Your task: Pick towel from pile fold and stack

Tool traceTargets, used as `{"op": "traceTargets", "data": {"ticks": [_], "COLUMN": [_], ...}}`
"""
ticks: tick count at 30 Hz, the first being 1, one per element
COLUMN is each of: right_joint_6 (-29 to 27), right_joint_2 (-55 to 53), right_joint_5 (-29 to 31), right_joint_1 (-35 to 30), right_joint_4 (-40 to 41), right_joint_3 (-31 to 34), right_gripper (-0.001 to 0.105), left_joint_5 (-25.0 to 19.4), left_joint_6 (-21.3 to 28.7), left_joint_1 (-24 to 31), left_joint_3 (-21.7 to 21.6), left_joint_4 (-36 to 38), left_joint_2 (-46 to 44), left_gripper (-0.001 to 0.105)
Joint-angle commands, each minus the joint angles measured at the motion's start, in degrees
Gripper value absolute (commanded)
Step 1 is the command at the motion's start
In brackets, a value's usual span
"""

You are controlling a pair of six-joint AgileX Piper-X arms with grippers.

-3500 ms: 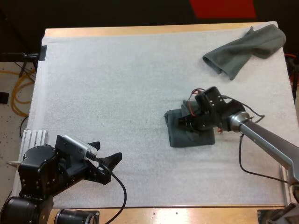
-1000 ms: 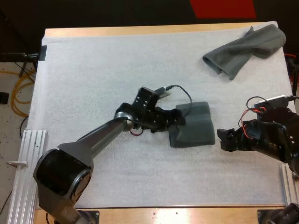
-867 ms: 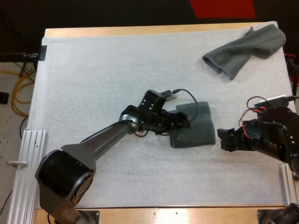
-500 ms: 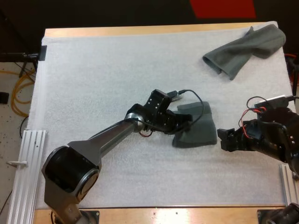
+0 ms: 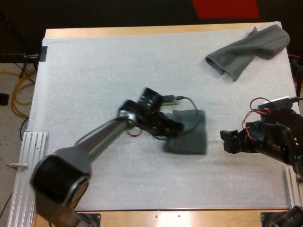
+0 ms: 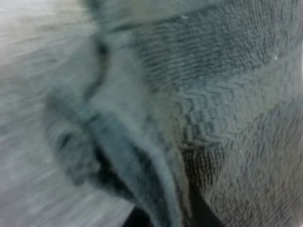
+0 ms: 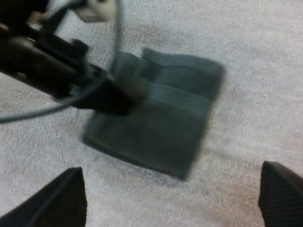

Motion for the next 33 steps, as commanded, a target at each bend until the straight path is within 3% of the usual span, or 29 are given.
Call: {"op": "traceTargets", "data": {"ticks": [1, 5, 7, 11, 18, 22, 27, 33], "right_joint_6": [-0.64, -0.64, -0.64, -0.64, -0.64, -0.64, -0.64, -0.64], "right_joint_2": [-0.36, -0.36, -0.36, -0.36, -0.36, -0.36, -0.36, -0.36], "right_joint_5": [0.18, 0.07, 0.07, 0.07, 0.07, 0.07, 0.07, 0.07], "right_joint_1": [0.0, 0.0, 0.0, 0.0, 0.0, 0.0, 0.0, 0.0], "right_joint_4": [0.03, -0.37, -0.4, -0.4, -0.4, -0.4, -0.4, -0.4], "right_joint_3": [-0.44, -0.44, -0.44, -0.44, -0.44, -0.44, -0.44, -0.44], "right_gripper": [0.072, 0.072, 0.072, 0.072, 0.072, 0.072, 0.072, 0.072], "left_joint_5": [-1.8, -8.99, -16.73, -25.66, -32.36, -33.09, -33.37, -37.55], "left_joint_6": [4.2, 14.88, 20.3, 26.53, 31.44, 32.11, 33.54, 34.91], "left_joint_1": [1.45, 7.63, 11.66, 18.55, 31.6, 37.23, 41.3, 42.04], "left_joint_3": [-0.43, -0.43, -0.43, -0.43, -0.43, -0.43, -0.43, -0.43], "left_joint_4": [4.78, 14.9, 19.79, 23.79, 23.97, 23.41, 23.44, 23.07], "left_joint_2": [-2.0, -5.84, -7.59, -8.6, -8.58, -8.58, -8.58, -8.82], "left_gripper": [0.0, 0.0, 0.0, 0.0, 0.0, 0.0, 0.0, 0.005]}}
